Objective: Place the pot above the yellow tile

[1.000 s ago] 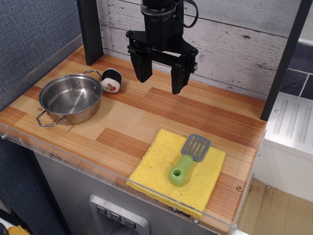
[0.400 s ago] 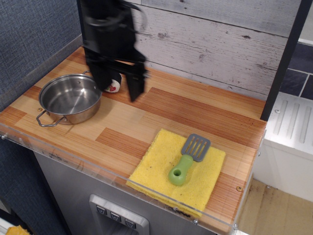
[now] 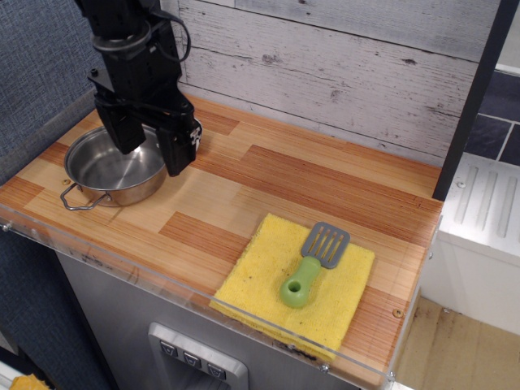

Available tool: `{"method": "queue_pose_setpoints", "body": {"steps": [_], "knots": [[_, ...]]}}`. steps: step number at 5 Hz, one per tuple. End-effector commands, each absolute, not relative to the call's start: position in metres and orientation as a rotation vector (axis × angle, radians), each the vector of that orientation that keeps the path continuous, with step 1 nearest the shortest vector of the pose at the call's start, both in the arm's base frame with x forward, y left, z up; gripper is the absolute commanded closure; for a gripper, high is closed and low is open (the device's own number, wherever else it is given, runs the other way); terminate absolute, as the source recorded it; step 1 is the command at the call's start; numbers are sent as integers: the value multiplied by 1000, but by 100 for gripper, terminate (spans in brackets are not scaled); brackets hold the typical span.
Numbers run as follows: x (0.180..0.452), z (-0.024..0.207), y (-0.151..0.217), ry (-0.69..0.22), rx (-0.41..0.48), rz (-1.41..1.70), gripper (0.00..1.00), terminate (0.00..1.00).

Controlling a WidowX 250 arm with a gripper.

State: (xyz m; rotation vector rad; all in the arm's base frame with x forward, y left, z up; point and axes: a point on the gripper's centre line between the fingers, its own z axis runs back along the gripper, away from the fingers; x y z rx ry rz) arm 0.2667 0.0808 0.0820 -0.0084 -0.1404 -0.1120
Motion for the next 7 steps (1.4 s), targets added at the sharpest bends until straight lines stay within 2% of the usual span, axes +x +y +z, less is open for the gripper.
{"method": "queue_pose_setpoints", "body": {"steps": [1,3,4,5,7], "knots": [[285,62,103,-120,66,-97,0,0],[298,37,113,-53,63,-74,0,0],[301,29,107,-28,56,-87,0,0],[302,29,98,-43,52,-104,100,0],[294,57,97,-92,86,-69,100,0]]}}
